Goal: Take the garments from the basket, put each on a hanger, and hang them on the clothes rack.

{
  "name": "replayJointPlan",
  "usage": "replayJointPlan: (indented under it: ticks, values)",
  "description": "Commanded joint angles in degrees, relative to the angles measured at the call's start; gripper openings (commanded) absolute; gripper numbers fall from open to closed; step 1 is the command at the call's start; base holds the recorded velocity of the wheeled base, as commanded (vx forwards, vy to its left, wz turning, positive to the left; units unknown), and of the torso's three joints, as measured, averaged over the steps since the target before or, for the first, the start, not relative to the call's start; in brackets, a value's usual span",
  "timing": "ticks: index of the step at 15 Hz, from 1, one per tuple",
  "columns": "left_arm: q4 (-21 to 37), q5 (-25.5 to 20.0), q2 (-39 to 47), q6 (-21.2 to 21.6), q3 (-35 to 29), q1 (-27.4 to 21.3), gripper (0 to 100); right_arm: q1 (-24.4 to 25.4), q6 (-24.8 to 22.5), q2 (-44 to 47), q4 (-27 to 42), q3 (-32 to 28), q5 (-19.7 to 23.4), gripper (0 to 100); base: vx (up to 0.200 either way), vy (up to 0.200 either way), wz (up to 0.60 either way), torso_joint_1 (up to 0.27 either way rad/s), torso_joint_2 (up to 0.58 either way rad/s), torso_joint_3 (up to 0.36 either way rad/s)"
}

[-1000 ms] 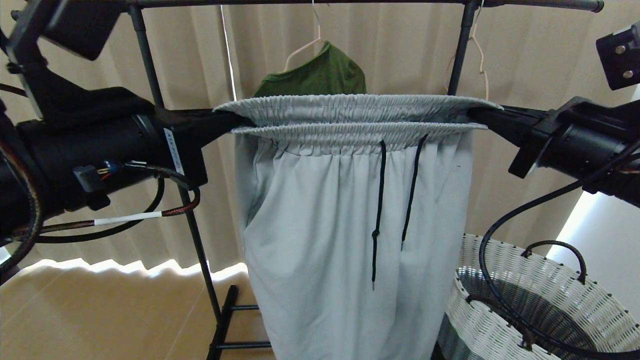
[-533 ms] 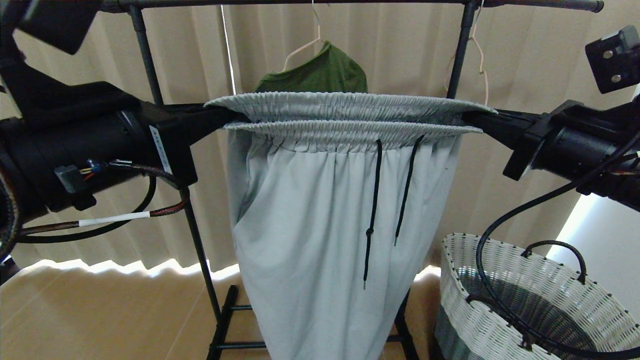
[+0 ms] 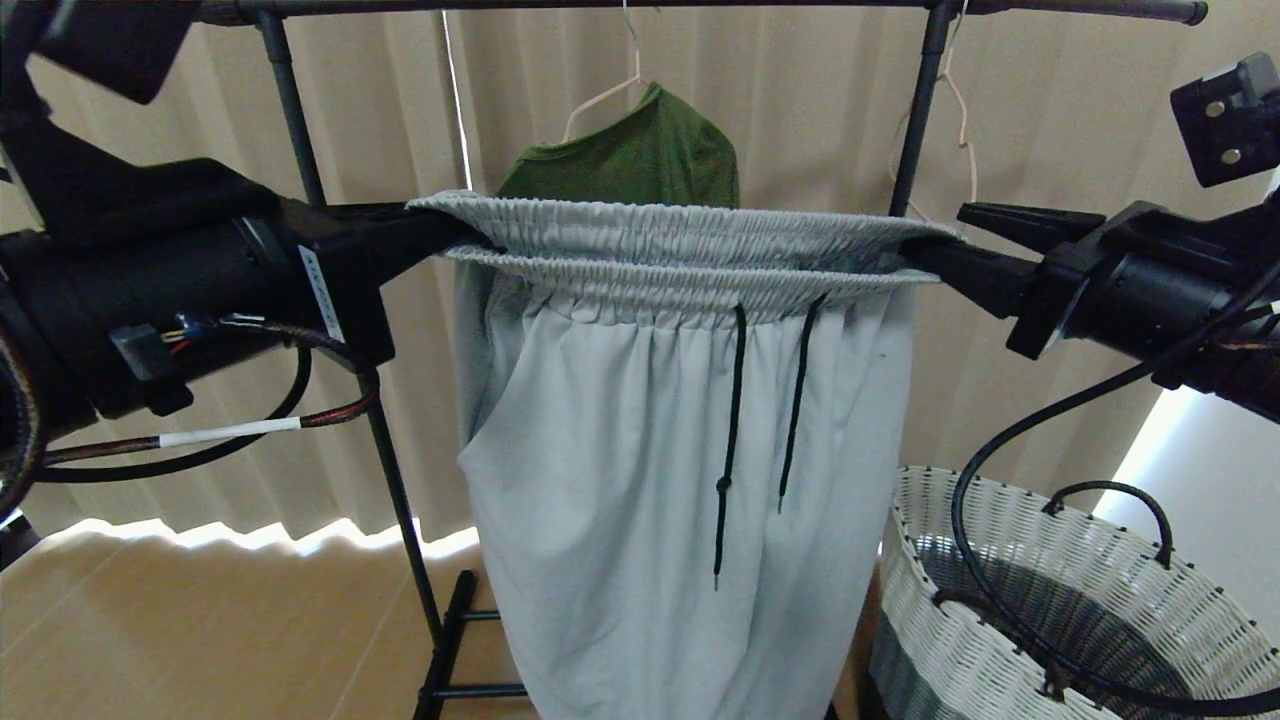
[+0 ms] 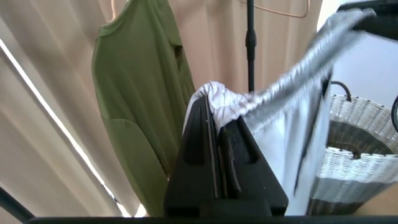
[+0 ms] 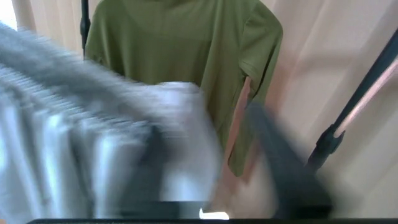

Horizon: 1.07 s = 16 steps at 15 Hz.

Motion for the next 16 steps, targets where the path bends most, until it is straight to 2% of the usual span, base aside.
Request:
replayJointPlan:
  ticks: [1, 3, 5, 7, 8, 9, 12, 16]
  values:
    - [-0.03, 0.06, 0.19, -0.11, 0.14, 0.59, 0, 0.06, 0.11, -0.21, -0.05, 0.67, 0.12, 100, 0.0, 0.0, 0.0, 0.0, 0.0, 0.0]
    - [-0.03, 0.23, 0.19, 0.15, 0.94, 4.11, 0, 0.94, 1.26, -0.91, -0.14, 1.46, 0.3, 100, 0.0, 0.0, 0.0, 0.0, 0.0, 0.0]
    - [-1.44, 0.59, -0.42, -0.29, 2.87, 8.15, 0, 3.84, 4.95, -3.28, -0.14, 1.63, 0.47, 100, 0.0, 0.0, 0.0, 0.0, 0.0, 0.0]
    - [-7.24, 0.5, -1.83, -1.52, 7.88, 9.82, 0, 6.39, 9.25, -5.92, -0.14, 2.25, 0.47, 100, 0.0, 0.0, 0.0, 0.0, 0.0, 0.0]
    - [-13.83, 0.32, -1.83, -2.84, 11.39, 9.73, 0, 7.36, 10.92, -7.33, 0.03, 2.95, 0.91, 100, 0.0, 0.0, 0.0, 0.0, 0.0, 0.0]
    - [-16.03, 0.41, -1.39, -2.66, 12.19, 9.47, 0, 7.62, 11.1, -7.41, -0.05, 3.65, 1.18, 100, 0.0, 0.0, 0.0, 0.0, 0.0, 0.0]
    - [-16.03, 0.41, 1.25, -2.57, 11.39, 9.64, 0, 7.62, 11.19, -7.15, -0.14, 5.15, 2.67, 100, 0.0, 0.0, 0.0, 0.0, 0.0, 0.0]
    - [-16.11, 0.32, 3.09, -2.66, 11.04, 13.42, 0, 7.62, 11.19, -7.85, -0.05, 6.47, 3.46, 100, 0.0, 0.0, 0.0, 0.0, 0.0, 0.0]
